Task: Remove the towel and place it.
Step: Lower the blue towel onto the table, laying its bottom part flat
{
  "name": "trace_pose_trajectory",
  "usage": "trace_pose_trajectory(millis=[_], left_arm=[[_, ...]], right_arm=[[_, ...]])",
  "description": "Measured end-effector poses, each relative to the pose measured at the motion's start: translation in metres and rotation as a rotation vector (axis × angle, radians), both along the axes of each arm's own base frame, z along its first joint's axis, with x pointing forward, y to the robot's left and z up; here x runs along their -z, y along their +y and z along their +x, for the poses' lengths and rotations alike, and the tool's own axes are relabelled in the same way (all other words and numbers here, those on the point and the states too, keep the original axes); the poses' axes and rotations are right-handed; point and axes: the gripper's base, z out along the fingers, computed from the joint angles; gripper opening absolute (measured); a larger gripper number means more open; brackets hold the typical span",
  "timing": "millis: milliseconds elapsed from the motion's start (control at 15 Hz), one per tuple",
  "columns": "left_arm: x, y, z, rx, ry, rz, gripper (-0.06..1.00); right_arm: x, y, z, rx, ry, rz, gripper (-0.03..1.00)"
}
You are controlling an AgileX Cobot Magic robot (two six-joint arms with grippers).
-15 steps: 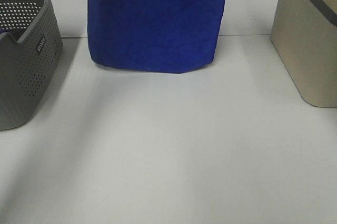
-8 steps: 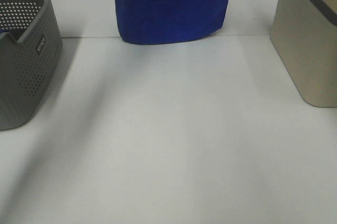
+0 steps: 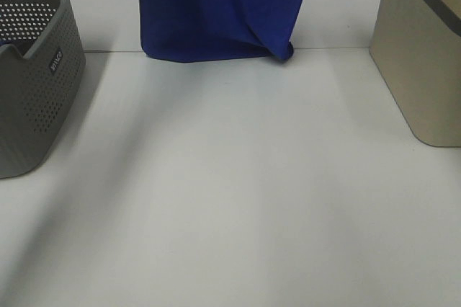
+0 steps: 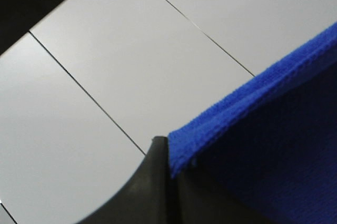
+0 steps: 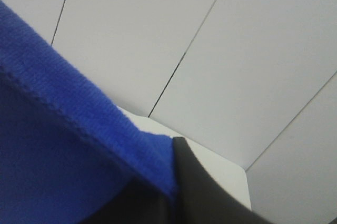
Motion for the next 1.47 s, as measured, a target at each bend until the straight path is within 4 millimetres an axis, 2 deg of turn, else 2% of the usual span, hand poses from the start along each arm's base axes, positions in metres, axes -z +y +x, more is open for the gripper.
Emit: trace_pose_trajectory(millis=[200,400,667,733,933,1067,1200,1333,1400,1467], left_arm=[[-0.004,-0.008,-0.009,0.011,0.237,0.037,0.0],[-0.011,-0.011,-0.028,0.027,0.517,0.093,0.0],[-0.012,-0.002,-0.06,0.02,0.875,0.194,0.0],[-0.013,0.002,-0.076,0.019,1.015,0.236,0.0],[-0.02,0.004,-0.085,0.015,1.049,0.201,0.0],[-0.029,0.006,-0.091,0.024,1.083,0.042,0.0],[-0.039,0.008,-0.099,0.029,1.115,-0.12,0.0],[-0.041,0.008,-0.105,0.035,1.157,-0.164,0.0],[-0.043,0.009,-0.112,0.042,1.191,-0.18,0.0],[-0.039,0.011,-0.13,0.058,1.287,-0.185,0.0]], right_arm=[[-0.011,-0.002,-0.015,-0.004,0.088,0.042,0.02],[-0.022,-0.003,-0.033,-0.022,0.185,0.064,0.02],[-0.024,-0.002,-0.057,-0.063,0.383,0.074,0.02],[-0.025,0.0,-0.07,-0.096,0.486,0.091,0.02],[-0.02,0.001,-0.082,-0.123,0.614,0.09,0.02],[-0.014,0.002,-0.087,-0.13,0.707,0.085,0.02],[-0.014,0.002,-0.089,-0.129,0.72,0.101,0.02],[-0.014,0.002,-0.093,-0.134,0.734,0.113,0.02],[-0.014,0.001,-0.099,-0.136,0.746,0.118,0.02],[-0.012,-0.001,-0.114,-0.137,0.785,0.118,0.02]])
